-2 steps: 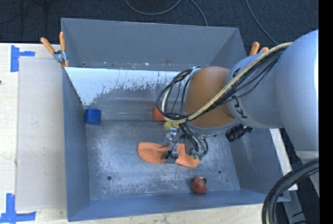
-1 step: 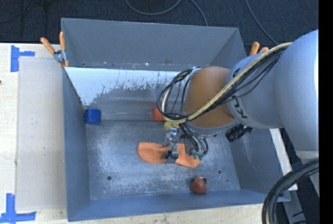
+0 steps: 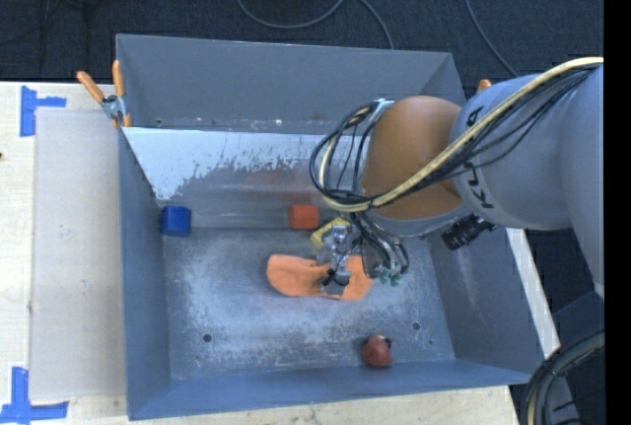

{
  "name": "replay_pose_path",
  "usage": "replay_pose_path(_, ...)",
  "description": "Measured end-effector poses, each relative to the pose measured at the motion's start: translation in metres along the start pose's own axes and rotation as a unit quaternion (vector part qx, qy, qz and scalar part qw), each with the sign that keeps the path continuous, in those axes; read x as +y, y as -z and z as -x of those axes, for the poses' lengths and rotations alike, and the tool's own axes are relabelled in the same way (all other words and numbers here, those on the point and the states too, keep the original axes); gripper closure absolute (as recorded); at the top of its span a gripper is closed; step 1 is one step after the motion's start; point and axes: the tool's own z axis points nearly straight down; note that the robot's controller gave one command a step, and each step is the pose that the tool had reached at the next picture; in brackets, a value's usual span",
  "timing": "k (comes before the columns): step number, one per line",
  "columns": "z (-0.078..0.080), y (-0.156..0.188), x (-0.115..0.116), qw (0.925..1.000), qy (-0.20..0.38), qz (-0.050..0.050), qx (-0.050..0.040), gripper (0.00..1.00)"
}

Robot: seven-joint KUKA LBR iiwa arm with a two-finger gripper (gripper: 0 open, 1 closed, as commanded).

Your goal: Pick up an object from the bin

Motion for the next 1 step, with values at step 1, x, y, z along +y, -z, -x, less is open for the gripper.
replay_pose_path(1,0.0117,0.0074,-0.0094,1.0000,0.003,0.001,-0.0089,1.00)
